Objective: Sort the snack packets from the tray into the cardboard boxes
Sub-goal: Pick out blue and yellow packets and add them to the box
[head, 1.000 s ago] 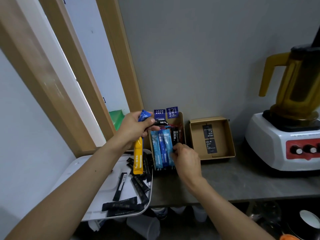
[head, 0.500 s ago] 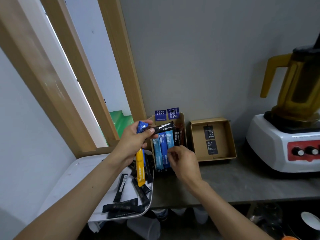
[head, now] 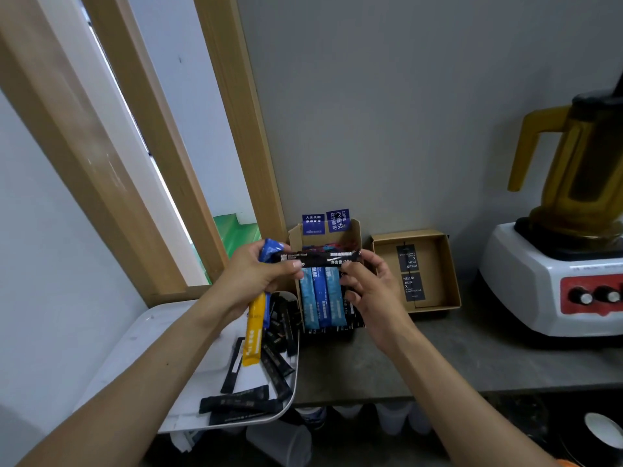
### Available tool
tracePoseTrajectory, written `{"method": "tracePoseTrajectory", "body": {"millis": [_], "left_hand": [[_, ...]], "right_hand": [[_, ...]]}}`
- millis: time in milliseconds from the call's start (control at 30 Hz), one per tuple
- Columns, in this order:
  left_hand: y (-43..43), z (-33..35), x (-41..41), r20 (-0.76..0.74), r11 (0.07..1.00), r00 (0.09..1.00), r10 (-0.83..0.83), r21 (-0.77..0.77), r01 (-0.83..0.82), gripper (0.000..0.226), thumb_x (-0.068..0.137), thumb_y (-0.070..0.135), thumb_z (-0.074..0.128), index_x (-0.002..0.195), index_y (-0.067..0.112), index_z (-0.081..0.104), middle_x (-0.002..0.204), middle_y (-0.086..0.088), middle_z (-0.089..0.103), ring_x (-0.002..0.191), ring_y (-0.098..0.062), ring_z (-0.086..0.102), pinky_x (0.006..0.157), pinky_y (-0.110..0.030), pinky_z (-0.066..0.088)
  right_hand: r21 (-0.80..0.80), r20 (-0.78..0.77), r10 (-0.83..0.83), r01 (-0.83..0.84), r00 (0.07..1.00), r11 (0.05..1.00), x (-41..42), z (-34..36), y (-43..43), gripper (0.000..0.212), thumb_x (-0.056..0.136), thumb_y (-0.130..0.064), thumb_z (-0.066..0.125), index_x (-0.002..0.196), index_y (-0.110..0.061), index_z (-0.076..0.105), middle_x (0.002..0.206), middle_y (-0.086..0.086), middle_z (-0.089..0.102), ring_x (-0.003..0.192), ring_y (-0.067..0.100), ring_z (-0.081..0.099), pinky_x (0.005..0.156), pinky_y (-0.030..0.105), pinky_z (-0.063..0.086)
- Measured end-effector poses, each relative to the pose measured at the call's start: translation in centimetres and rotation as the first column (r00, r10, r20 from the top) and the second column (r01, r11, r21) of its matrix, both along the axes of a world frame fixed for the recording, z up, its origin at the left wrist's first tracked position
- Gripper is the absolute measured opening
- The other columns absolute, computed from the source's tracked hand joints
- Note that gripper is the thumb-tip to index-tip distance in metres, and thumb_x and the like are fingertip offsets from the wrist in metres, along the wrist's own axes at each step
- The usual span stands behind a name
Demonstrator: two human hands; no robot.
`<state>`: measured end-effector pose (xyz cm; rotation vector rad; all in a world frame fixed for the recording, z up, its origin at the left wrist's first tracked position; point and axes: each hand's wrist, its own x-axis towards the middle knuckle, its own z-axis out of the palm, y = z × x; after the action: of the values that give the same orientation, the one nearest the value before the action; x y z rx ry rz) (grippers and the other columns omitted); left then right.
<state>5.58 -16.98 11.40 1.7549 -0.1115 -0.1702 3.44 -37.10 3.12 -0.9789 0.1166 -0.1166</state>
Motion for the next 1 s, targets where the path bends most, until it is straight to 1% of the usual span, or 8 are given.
{"method": "tracePoseTrajectory", "body": {"millis": [200,400,567,633,700,833,900,1000], "left_hand": [[0.5,1.3,1.0,0.047,0.992,0.997,0.059,-0.118,-0.053,0.021,0.097,0.009,0.067,0.115,-0.001,0.066,0.099,-0.016,0.078,0.086,-0.021,0.077,0.046,-0.017,0.042],[-0.4,1.7,1.4,0.360,0.985,0.928,0.098,0.099,-0.142,0.020,0.092,0.010,0.074,0.111,0.014,0.070,0.085,-0.010,0.078,0.074,-0.010,0.076,0.051,-0.009,0.047],[-1.5,1.1,1.8,0.364,0.961,0.931,-0.015,0.263,-0.087,0.014,0.096,0.013,0.069,0.110,0.015,0.073,0.085,-0.010,0.077,0.076,-0.001,0.073,0.056,-0.011,0.052],[-2.1,0.6,2.4,0.331,0.945,0.942,-0.058,0.323,-0.055,0.010,0.097,0.017,0.069,0.105,0.022,0.072,0.083,-0.006,0.078,0.083,-0.004,0.074,0.073,-0.028,0.061],[-3.1,0.5,3.1,0.307,0.916,0.945,-0.116,0.402,-0.018,0.009,0.097,0.020,0.068,0.103,0.026,0.071,0.077,0.000,0.078,0.087,-0.006,0.074,0.085,-0.039,0.060],[-5.8,0.1,4.3,0.272,0.830,0.937,-0.219,0.557,0.032,0.007,0.100,0.025,0.064,0.103,0.020,0.069,0.076,0.003,0.076,0.066,0.006,0.069,0.063,-0.025,0.052],[-7.3,-0.2,5.0,0.258,0.788,0.937,-0.236,0.615,0.029,0.009,0.101,0.023,0.062,0.104,0.017,0.067,0.078,0.003,0.073,0.054,0.010,0.063,0.048,-0.012,0.041],[-8.9,-1.0,6.4,0.227,0.750,0.949,-0.218,0.661,0.014,0.013,0.101,0.020,0.063,0.110,0.013,0.068,0.077,0.003,0.072,0.062,0.002,0.068,0.048,-0.016,0.042]], "right_hand": [[-0.221,0.005,0.088,-0.085,0.996,0.971,-0.8,-2.1,0.3,0.019,0.091,-0.008,0.071,0.109,-0.013,0.067,0.100,0.006,0.076,0.084,0.015,0.069,0.063,0.024,0.052],[-0.313,0.040,0.186,-0.164,0.982,0.936,-1.4,-2.8,0.5,0.031,0.087,-0.008,0.077,0.115,-0.001,0.065,0.102,0.010,0.079,0.091,0.018,0.075,0.071,0.029,0.056],[-0.448,0.024,0.133,-0.108,0.991,0.888,-1.6,-4.1,0.5,0.027,0.087,-0.014,0.081,0.109,-0.006,0.069,0.099,0.006,0.079,0.090,0.017,0.075,0.065,0.024,0.056],[-0.621,0.014,0.043,-0.024,0.999,0.783,-1.9,-4.8,0.6,0.030,0.083,-0.025,0.085,0.107,-0.018,0.070,0.097,-0.001,0.077,0.087,0.010,0.074,0.067,0.022,0.058],[-0.819,0.066,-0.121,0.123,0.991,0.561,-2.6,-5.3,0.4,0.036,0.080,-0.040,0.086,0.106,-0.030,0.064,0.095,-0.013,0.072,0.081,0.002,0.071,0.068,0.024,0.061],[-0.937,0.273,-0.212,0.310,0.938,0.163,-3.5,-6.1,-0.1,0.044,0.081,-0.056,0.078,0.112,-0.034,0.055,0.103,-0.017,0.063,0.081,0.000,0.065,0.065,0.029,0.061],[-0.944,0.290,-0.232,0.317,0.929,0.089,-3.6,-6.5,-0.5,0.053,0.079,-0.059,0.078,0.118,-0.033,0.052,0.104,-0.017,0.057,0.083,0.001,0.062,0.065,0.027,0.059],[-0.940,0.327,-0.197,0.339,0.924,0.029,-3.3,-6.9,-0.9,0.040,0.085,-0.052,0.076,0.112,-0.032,0.055,0.099,-0.017,0.052,0.075,0.001,0.055,0.058,0.016,0.047]]}}
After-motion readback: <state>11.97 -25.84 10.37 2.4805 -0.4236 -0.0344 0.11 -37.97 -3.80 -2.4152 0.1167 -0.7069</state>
